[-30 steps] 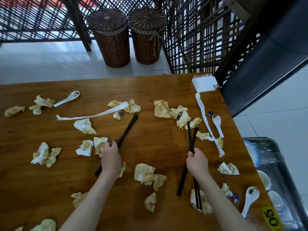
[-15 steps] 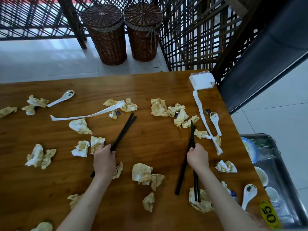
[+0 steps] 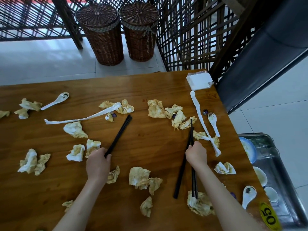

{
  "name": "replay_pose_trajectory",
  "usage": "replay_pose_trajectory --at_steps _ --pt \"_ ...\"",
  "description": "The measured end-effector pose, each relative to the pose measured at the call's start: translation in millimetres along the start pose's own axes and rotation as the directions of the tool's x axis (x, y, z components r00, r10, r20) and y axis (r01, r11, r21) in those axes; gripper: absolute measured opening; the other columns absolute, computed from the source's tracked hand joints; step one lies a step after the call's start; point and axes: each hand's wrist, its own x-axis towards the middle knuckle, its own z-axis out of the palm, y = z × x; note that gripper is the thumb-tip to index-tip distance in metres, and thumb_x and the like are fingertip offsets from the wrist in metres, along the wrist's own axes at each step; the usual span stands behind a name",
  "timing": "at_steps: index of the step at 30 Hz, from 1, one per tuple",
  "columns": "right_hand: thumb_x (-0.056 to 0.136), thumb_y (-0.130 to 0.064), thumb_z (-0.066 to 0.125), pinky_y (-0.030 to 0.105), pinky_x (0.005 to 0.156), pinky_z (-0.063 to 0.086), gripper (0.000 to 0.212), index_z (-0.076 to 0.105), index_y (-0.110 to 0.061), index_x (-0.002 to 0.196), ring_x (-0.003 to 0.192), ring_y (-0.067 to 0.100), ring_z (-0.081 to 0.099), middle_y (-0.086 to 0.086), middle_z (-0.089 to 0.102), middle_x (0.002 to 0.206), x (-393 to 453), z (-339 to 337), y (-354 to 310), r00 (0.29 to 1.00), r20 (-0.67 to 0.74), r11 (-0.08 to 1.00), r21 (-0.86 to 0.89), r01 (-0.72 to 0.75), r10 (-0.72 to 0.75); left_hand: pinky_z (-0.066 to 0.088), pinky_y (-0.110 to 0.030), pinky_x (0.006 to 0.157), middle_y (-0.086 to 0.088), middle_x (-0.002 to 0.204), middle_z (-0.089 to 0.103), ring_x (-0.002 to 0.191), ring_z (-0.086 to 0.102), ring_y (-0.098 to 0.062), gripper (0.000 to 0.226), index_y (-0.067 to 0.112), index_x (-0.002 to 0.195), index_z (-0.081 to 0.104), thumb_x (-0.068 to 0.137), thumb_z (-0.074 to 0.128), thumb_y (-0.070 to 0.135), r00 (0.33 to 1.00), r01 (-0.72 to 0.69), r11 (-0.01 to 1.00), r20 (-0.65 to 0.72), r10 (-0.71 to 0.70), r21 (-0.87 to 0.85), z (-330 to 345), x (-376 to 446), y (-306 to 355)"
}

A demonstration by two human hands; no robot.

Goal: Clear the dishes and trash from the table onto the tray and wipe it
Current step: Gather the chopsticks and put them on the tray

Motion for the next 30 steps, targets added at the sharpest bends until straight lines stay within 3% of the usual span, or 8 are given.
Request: replay_pose_trajectory --at_steps 9,15,27,30 --pt "0.098 -0.026 0.043 0.033 0.067 0.045 0.025 0.052 -0.006 0.111 0.098 0.029 0.059 0.013 0.059 0.108 9 6 -2 1.000 -0.009 1.000 -0.012 -0.014 0.014 0.050 -0.033 0.071 -0.009 0.090 0.066 0.083 0.061 -0.023 0.021 0.003 0.102 0.068 0.082 0.069 0.011 1.000 -0.017 1.000 0.013 0.017 -0.004 1 2 -1" --pt "0.098 -0.024 0.041 0.030 0.058 0.042 0.022 0.057 -0.008 0.098 0.074 0.019 0.051 0.003 0.053 0.083 19 2 -3 0.999 -0.033 0.987 -0.160 0.020 -0.026 0.049 -0.031 0.070 -0.008 0.089 0.066 0.082 0.061 -0.021 0.021 0.003 0.102 0.068 0.082 0.068 0.011 1.000 -0.022 1.000 0.015 0.022 -0.012 1 3 0" --pt "0.093 -0.029 0.052 0.028 0.056 0.042 0.020 0.057 -0.010 0.090 0.076 0.020 0.058 0.005 0.059 0.085 24 4 -12 0.996 0.015 0.976 -0.200 0.085 -0.084 0.051 -0.037 0.078 -0.012 0.098 0.067 0.092 0.062 -0.026 0.026 0.002 0.108 0.066 0.084 0.067 0.010 0.999 -0.018 1.000 0.036 0.018 -0.009 0 4 -1" --pt "0.094 -0.022 0.051 0.028 0.059 0.044 0.014 0.057 -0.009 0.093 0.082 0.022 0.060 0.007 0.060 0.091 24 6 -17 0.996 0.017 0.971 -0.221 0.087 -0.085 0.050 -0.036 0.077 -0.011 0.096 0.067 0.091 0.062 -0.025 0.025 0.002 0.107 0.065 0.084 0.067 0.010 0.999 -0.015 1.000 0.031 0.015 -0.008 -1 3 0"
